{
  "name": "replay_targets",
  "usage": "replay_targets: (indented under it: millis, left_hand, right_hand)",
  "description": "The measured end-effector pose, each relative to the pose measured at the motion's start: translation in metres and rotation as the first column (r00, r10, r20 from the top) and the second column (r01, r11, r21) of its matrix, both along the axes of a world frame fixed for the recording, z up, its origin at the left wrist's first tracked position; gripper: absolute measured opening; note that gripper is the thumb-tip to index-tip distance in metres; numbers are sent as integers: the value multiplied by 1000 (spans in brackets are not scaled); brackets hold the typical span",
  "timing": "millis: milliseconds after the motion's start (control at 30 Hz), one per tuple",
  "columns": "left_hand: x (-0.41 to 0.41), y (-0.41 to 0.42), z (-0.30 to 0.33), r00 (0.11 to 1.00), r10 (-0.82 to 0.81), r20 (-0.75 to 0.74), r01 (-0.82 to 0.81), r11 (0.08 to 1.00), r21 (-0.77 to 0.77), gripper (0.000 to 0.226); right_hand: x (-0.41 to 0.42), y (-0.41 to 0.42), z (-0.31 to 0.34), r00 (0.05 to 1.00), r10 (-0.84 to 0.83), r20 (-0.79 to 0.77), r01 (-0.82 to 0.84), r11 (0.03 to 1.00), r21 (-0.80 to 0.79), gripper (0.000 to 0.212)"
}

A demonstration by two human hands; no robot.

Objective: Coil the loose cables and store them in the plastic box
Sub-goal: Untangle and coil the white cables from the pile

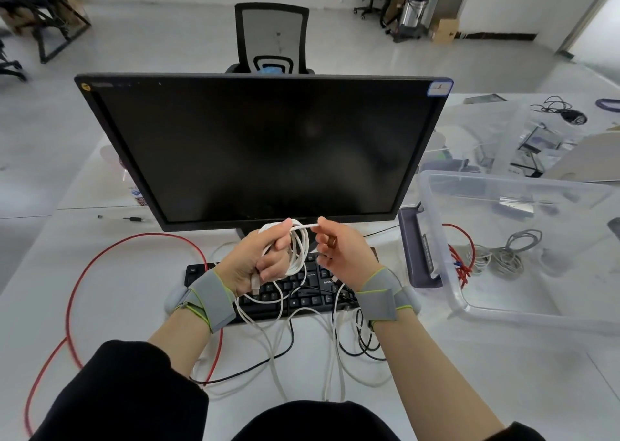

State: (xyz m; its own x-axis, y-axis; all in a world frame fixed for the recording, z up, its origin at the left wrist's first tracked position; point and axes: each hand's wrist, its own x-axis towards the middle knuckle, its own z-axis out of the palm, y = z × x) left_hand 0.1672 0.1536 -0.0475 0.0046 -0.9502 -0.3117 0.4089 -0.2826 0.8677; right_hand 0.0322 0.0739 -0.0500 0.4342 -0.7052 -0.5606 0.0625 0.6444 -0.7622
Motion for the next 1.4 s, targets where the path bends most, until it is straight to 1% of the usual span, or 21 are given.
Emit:
replay_targets:
  millis: [133,233,300,433,500,567,633,700,733,800,867,933,1033,1133,1233,1267,1333,1367,1400]
  left_hand:
    - [4,5,-2,981,-175,-88,172,984,-41,43]
    - [6,5,-1,957,-262,-124,254,964,-76,44]
    - [6,5,0,952,-277,-128,270,960,-75,44]
    - [7,6,6,942,-314,-119,307,949,-77,41]
    - [8,7,8,948,-310,-76,308,951,-37,42]
    - [7,7,10,961,-276,11,276,961,22,41]
    - [5,7,12,968,-230,102,222,972,82,30]
    - [4,6,14,961,-170,216,150,983,108,19]
    - [4,4,15,943,-145,301,120,988,100,18]
    - [3,2,16,868,-105,485,92,994,50,13]
    - [2,0,16,792,-71,607,90,996,-2,15]
    - [0,-2,17,775,-80,627,110,994,-10,18]
    - [0,-5,17,794,-150,589,161,986,34,22]
    - [6,-5,17,766,-215,606,212,974,78,22]
    - [8,-2,14,772,-269,576,241,962,128,20]
    - [7,-1,13,775,-276,568,248,960,128,19]
    - [6,-2,12,764,-275,584,259,959,113,17]
    - [6,-2,13,752,-275,599,266,958,106,15]
    - [7,-2,14,744,-275,609,275,957,97,14]
  right_hand:
    - [-2,-2,5,981,189,-39,-190,982,-6,23]
    - [0,-2,9,959,277,-58,-280,959,-42,24]
    - [3,1,11,949,305,-85,-309,950,-40,28]
    - [9,5,7,965,249,-86,-254,966,-54,33]
    - [11,7,2,970,228,-88,-235,969,-77,34]
    - [13,9,-1,976,187,-112,-197,976,-91,33]
    - [13,10,-3,984,130,-121,-142,986,-91,31]
    - [12,11,-2,989,77,-124,-88,992,-88,29]
    - [10,11,-1,988,61,-142,-76,992,-103,28]
    - [6,11,0,985,50,-164,-74,987,-142,26]
    - [3,11,1,987,34,-155,-61,982,-176,25]
    - [2,11,1,983,-7,-182,-35,973,-227,25]
    - [1,12,-2,969,-64,-240,-12,953,-302,24]
    - [0,14,-1,966,-126,-226,46,943,-330,19]
    - [-1,10,6,982,-162,-93,123,937,-325,14]
    - [-1,9,6,981,-171,-88,134,937,-324,13]
    - [-1,6,4,974,-181,-137,130,941,-313,12]
    - [-2,5,3,975,-151,-165,100,954,-284,13]
    - [-4,4,0,979,-87,-186,40,970,-241,14]
